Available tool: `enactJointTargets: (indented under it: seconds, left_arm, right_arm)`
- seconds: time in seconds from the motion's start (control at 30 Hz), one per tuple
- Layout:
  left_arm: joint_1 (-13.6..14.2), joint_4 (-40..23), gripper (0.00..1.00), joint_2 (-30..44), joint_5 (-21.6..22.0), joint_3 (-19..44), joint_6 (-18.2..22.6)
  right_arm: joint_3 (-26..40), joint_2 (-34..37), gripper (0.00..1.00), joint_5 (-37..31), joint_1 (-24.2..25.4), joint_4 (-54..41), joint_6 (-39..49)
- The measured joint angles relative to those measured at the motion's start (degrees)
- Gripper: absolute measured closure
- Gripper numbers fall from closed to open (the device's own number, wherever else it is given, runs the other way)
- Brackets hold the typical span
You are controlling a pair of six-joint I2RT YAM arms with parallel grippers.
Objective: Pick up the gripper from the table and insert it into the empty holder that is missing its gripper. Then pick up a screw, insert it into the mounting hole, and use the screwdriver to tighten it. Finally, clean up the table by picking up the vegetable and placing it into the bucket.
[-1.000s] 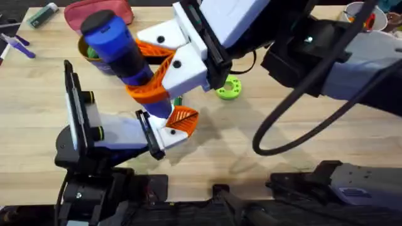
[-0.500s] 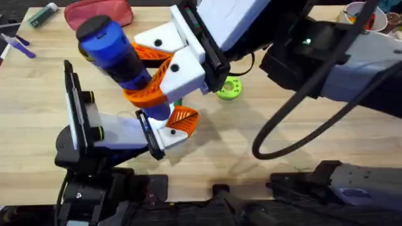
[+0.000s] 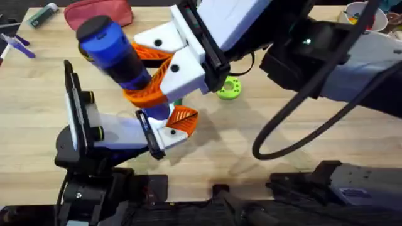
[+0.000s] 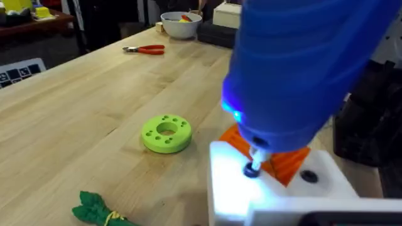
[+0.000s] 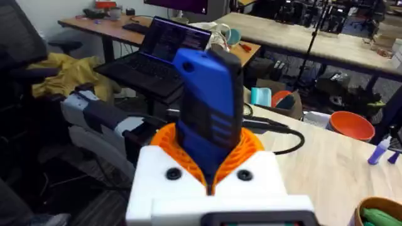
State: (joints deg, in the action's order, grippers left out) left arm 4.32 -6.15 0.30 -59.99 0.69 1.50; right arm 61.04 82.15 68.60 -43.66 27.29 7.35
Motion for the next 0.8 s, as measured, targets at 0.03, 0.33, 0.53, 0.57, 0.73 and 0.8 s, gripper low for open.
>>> enactJointTargets:
  seconds: [0.03, 0.33, 0.53, 0.57, 0.73, 0.8]
  left_arm:
    - [0.0, -0.01, 0.98, 0.02, 0.0, 0.0, 0.0]
    - [0.0, 0.0, 0.98, 0.02, 0.0, 0.0, 0.0]
    - [0.0, -0.02, 0.98, 0.02, 0.0, 0.0, 0.0]
    - [0.0, 0.0, 0.98, 0.02, 0.0, 0.0, 0.0]
    - [0.0, 0.0, 0.98, 0.02, 0.0, 0.0, 0.0]
    - [0.0, -0.01, 0.98, 0.02, 0.0, 0.0, 0.0]
  right_arm:
    - [0.0, 0.0, 0.976, 0.0, 0.0, 0.0, -0.02]
    - [0.0, 0.0, 0.976, 0.0, 0.09, -0.03, 0.0]
    - [0.0, 0.0, 0.976, 0.04, 0.46, -0.09, 0.0]
    - [0.0, 0.0, 0.976, 0.06, 0.5, -0.13, 0.0]
    - [0.0, 0.0, 0.976, 0.07, 0.61, -0.13, 0.0]
    - [0.0, 0.0, 0.976, 0.07, 0.61, -0.13, 0.0]
